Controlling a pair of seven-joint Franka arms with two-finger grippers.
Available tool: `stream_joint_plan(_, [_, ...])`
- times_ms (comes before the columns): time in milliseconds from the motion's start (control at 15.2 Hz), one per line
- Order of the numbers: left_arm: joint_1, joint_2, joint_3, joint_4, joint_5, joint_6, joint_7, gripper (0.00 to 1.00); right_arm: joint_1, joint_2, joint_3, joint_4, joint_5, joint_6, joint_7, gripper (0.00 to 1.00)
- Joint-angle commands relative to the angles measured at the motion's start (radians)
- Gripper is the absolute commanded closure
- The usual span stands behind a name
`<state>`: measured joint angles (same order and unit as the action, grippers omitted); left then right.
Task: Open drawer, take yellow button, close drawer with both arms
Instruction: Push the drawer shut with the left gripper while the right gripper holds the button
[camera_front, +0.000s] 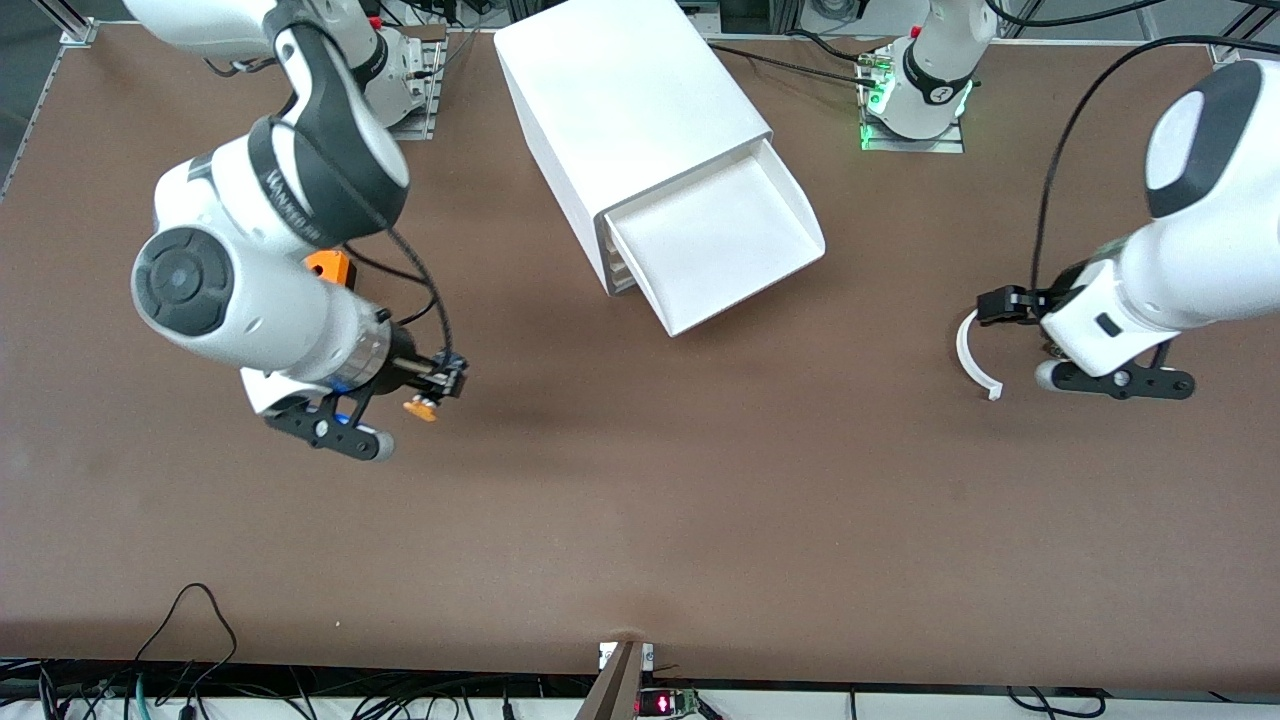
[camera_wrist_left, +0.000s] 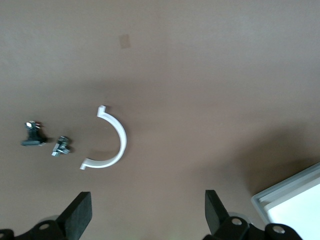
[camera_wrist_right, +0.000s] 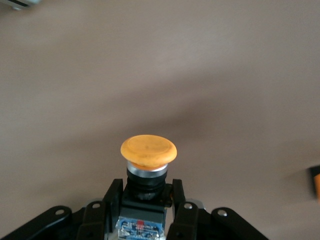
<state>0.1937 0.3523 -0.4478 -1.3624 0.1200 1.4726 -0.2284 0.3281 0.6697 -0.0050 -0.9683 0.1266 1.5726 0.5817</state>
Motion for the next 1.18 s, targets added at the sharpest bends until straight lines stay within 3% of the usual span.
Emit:
stream_joint_plan(0, [0.004,-0.064,-0.078,-0.159,-0.013,0.133,-0.208,0.01,-0.076,-0.009,0.01,-0.068,-0.068,0.006,-0.184,1.0])
stream_joint_plan(263, [0.0,-0.064,-0.17,-0.325,-0.008,0.404,-0.418,0.02,-0.187,-0.009,0.01,-0.202,-0.11,0.131,-0.402,1.0])
stream_joint_plan(461, [-0.002,-0.064,-0.235,-0.43,0.003,0.53,-0.622,0.02,-0.242,-0.009,0.01,-0.327,-0.111,0.258,-0.488,1.0])
stream_joint_plan(855, [-0.062,-0.049,-0.281,-0.54,0.003,0.667,-0.873,0.02,-0.323,0.013,0.008,-0.562,-0.113,0.573,-0.621,1.0])
stream_joint_plan(1118, [-0.103,-0.047,-0.284,-0.57,0.003,0.669,-0.882,0.02,-0.347,0.044,0.008,-0.593,-0.113,0.613,-0.643,1.0])
